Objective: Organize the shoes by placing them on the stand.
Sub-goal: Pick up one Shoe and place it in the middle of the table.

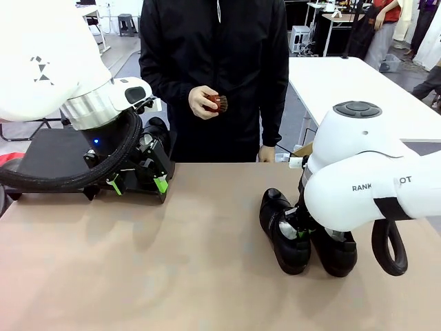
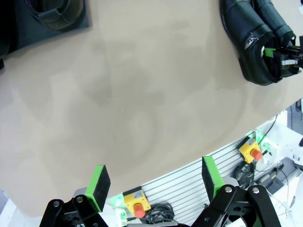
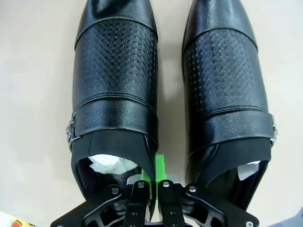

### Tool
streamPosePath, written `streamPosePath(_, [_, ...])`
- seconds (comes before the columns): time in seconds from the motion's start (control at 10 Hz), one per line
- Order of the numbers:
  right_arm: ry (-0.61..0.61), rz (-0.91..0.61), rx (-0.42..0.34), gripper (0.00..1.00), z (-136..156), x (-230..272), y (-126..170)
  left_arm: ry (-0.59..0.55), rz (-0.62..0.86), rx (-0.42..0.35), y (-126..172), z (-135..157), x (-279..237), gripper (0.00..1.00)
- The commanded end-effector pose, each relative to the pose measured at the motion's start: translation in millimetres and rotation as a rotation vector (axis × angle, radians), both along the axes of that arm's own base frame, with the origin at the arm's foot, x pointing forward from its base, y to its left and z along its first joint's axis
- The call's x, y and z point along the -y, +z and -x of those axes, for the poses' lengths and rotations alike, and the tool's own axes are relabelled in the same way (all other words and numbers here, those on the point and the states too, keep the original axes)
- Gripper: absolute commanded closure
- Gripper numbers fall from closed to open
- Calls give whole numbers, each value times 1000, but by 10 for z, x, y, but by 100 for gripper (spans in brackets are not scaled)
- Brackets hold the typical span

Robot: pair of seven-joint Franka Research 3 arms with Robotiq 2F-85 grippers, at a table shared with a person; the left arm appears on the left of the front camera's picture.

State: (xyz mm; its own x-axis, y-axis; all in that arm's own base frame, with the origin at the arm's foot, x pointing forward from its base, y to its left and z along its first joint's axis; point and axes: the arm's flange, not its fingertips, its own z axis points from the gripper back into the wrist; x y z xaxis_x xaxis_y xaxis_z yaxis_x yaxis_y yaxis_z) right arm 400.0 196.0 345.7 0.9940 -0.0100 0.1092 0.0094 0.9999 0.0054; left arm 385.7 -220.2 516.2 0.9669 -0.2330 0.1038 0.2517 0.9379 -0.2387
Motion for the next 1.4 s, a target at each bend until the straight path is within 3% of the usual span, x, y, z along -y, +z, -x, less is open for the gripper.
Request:
streamPosePath(0.0, [-18,41,-11,100,-80,-70,-24,8,4,10,13,5,-12,0])
streamPosePath(0.2, [-12,54,-24,100,-83,-80,-24,8,4,10,13,5,-12,0])
streamPosePath(0.3, [13,-16,-36,100,-22,-122,113,8,4,10,13,5,-12,0])
streamPosePath(0.5, [16,-48,78,100,366,-331,788,8,4,10,13,5,-12,0])
streamPosePath(0.7, [66,-121,85,100,682,-711,1076,8,4,10,13,5,-12,0])
streamPosePath(0.9, [128,-139,105,100,840,-1103,1021,8,4,10,13,5,-12,0])
streamPosePath(1.0, [138,-129,74,100,857,-1226,908,8,4,10,13,5,-12,0])
streamPosePath(1.3, [98,-171,81,100,866,-1422,560,8,4,10,13,5,-12,0])
